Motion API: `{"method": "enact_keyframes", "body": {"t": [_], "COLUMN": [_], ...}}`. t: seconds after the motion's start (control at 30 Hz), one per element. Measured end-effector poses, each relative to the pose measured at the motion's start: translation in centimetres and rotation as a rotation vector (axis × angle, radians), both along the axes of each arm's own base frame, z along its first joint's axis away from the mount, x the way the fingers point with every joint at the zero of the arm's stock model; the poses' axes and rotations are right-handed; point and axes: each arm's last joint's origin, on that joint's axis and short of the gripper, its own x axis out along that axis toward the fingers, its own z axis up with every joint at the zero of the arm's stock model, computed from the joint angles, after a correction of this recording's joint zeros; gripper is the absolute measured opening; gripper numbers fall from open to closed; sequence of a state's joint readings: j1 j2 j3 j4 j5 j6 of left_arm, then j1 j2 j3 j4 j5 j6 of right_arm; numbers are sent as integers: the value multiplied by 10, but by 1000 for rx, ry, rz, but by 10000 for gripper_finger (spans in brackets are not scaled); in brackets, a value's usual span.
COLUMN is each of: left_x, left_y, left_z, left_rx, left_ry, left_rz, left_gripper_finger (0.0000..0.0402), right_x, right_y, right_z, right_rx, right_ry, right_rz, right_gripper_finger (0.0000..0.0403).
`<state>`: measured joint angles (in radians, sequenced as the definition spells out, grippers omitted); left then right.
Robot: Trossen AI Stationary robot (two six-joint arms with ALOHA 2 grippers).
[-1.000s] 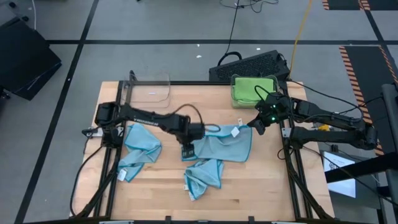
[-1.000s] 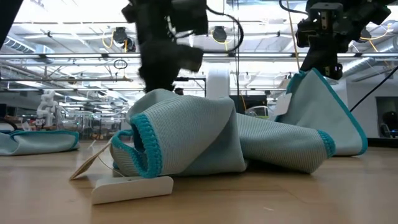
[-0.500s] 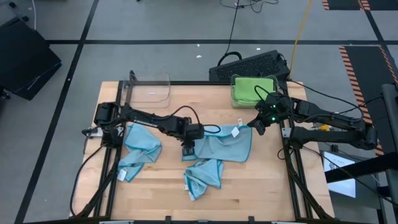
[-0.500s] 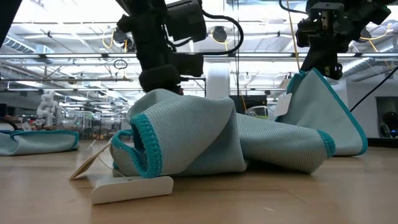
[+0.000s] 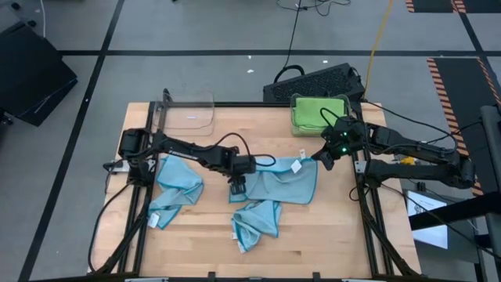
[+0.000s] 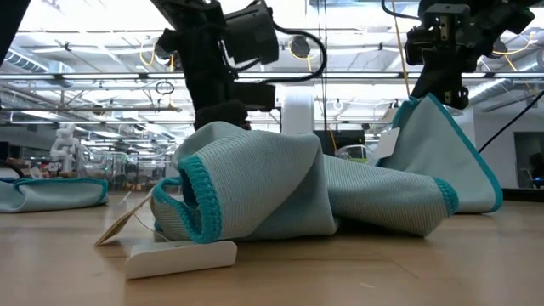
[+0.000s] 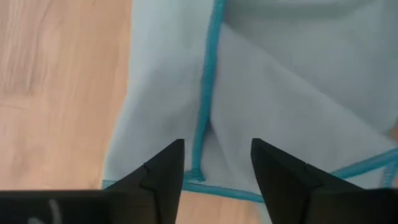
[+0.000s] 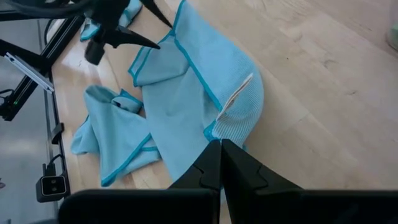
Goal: Sort microfiber towel by color & place in baskets
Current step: Fold the top blue towel
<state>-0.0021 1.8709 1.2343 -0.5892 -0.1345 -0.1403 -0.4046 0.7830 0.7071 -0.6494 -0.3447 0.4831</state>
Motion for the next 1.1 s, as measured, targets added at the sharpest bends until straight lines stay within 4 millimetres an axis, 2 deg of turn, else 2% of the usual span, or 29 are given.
{"method": "enact_keyframes", "body": {"t": [0.13, 0.3, 0.5, 0.67, 0.77, 0.87, 1.1], "left_x": [1, 4, 7, 8, 9, 10, 11], "left_y": [2, 12, 16, 9, 9, 10, 15], "left_z": [2, -9, -25, -26, -26, -26, -26], "left_rx": [11, 40, 26, 80, 110, 109, 98], "left_ry": [-9, 22, 62, 60, 45, 35, 12], "left_rz": [-1, 13, -10, 9, 35, 52, 92], "left_gripper_finger": [160, 144, 161, 183, 183, 162, 66], "right_x": [-1, -1, -1, -2, -2, -2, -2], "right_y": [0, 1, 1, 1, 1, 1, 1], "right_z": [-1, -2, -2, -2, -2, -2, -2], "right_rx": [-6, -14, -13, -5, -5, -7, -9], "right_ry": [14, 20, 21, 25, 30, 28, 27], "right_rz": [11, 21, 20, 14, 16, 17, 18], "right_gripper_finger": [0, 0, 0, 0, 0, 0, 0]}}
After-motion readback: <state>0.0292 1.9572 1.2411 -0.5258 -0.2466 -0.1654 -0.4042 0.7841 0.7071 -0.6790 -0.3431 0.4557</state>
